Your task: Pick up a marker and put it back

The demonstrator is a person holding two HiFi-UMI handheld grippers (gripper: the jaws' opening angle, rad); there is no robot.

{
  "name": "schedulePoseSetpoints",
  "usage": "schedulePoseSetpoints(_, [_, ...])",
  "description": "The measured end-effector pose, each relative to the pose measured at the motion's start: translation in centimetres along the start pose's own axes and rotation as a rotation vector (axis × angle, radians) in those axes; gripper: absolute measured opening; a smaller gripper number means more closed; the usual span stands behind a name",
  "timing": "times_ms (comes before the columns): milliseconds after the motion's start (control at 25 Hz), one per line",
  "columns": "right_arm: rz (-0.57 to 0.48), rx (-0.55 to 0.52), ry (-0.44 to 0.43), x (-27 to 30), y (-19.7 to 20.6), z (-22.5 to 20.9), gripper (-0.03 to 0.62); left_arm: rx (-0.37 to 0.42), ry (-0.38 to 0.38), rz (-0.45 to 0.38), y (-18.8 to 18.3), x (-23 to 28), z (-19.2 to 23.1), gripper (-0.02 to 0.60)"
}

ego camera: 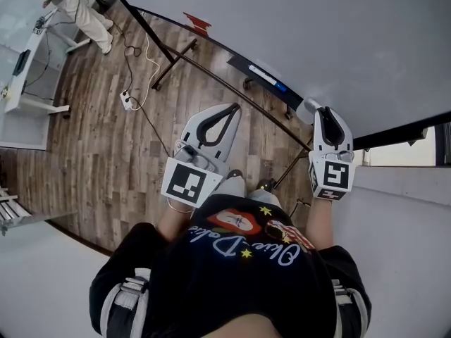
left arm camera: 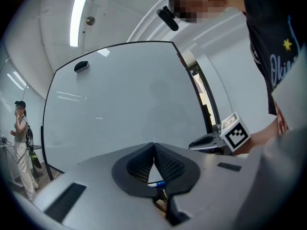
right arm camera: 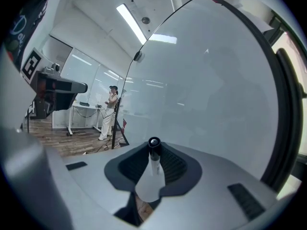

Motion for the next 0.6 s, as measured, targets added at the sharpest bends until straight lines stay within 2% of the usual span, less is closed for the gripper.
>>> schedulePoseSetpoints(600, [-0.041,-0.009,0.042,-2.2,-4.3,-0.3,0.071,-0.046,0.025,-0.041,-0.3,1.2,1.6,0.005])
Point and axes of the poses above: the fingertips, and each gripper's own axes: x forward along the fingers, z to its left, y out of its underside, the point moved 3 cm from there along -x, backward along the fingers, and after that the axes turned 2 degrees about -z, right-handed, at the moved point
